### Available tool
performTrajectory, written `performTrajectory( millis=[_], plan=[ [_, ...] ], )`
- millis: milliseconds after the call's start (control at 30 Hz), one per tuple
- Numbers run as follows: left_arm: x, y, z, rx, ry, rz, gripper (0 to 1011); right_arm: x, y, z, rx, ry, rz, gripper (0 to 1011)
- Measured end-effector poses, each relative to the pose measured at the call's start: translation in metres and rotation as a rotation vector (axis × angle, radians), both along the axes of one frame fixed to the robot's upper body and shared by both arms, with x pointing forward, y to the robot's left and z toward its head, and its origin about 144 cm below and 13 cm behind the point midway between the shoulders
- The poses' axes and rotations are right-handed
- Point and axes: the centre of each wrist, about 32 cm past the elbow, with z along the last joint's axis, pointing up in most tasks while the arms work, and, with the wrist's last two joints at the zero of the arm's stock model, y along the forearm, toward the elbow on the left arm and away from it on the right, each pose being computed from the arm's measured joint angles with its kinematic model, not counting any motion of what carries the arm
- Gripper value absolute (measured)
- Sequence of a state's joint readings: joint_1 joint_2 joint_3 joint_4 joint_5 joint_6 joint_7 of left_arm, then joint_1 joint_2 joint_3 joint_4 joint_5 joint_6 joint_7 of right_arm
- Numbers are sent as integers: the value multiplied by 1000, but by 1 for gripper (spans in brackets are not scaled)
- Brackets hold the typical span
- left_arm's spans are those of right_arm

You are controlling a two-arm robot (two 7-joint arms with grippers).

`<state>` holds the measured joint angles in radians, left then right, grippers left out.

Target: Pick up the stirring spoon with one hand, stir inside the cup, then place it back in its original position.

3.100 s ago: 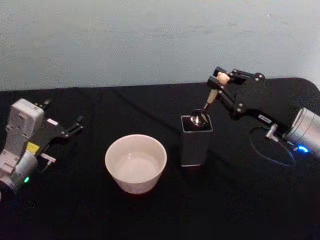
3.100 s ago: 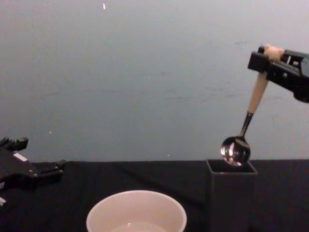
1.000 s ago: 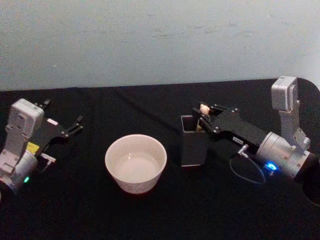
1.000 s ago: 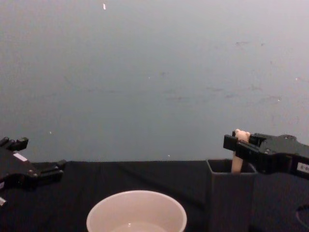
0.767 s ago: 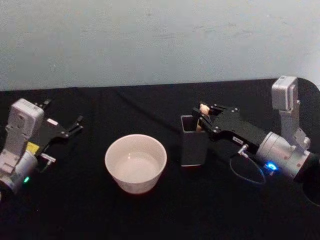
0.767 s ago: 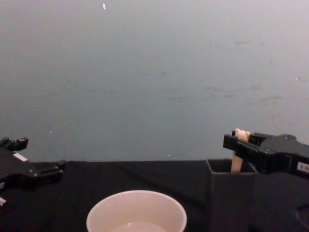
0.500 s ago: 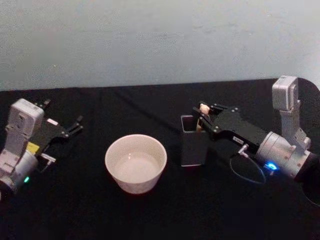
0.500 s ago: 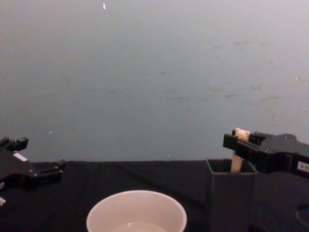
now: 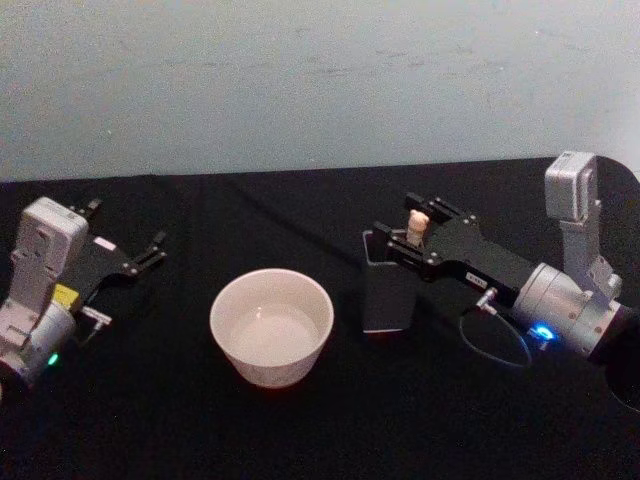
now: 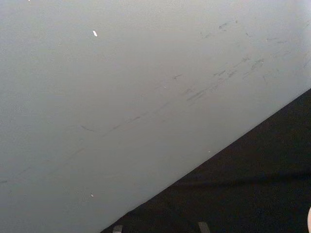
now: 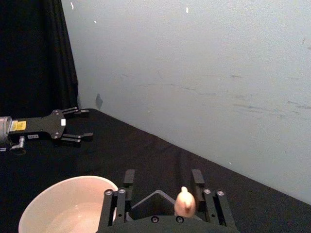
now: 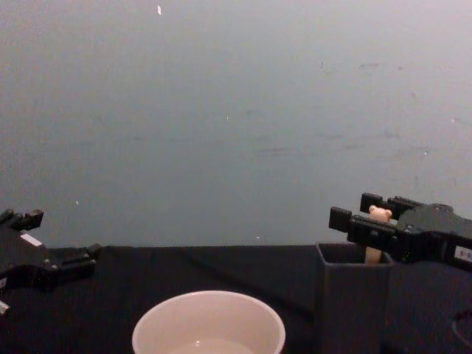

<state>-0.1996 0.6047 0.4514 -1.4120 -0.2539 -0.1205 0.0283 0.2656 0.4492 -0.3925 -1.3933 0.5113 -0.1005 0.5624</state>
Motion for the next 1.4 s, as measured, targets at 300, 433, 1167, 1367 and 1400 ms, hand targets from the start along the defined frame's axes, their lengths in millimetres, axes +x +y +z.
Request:
performTrajectory(
  millis=[300, 433, 1167, 1367, 1400],
  plan=[
    [0, 0, 0, 0, 0, 0, 1001, 0, 0, 0, 0, 0, 0, 955],
    [0, 0, 0, 0, 0, 0, 1001, 0, 0, 0, 0, 0, 0, 1000],
    [0, 0, 0, 0, 0, 0, 1001, -1, -8, 14, 14, -201, -423, 1000],
    [0, 0, 0, 0, 0, 0, 1001, -5, -9, -14, -71, -84, -475, 1000],
    [0, 0, 0, 0, 0, 0, 1001, -5, -9, -14, -71, -84, -475, 1000]
  ],
)
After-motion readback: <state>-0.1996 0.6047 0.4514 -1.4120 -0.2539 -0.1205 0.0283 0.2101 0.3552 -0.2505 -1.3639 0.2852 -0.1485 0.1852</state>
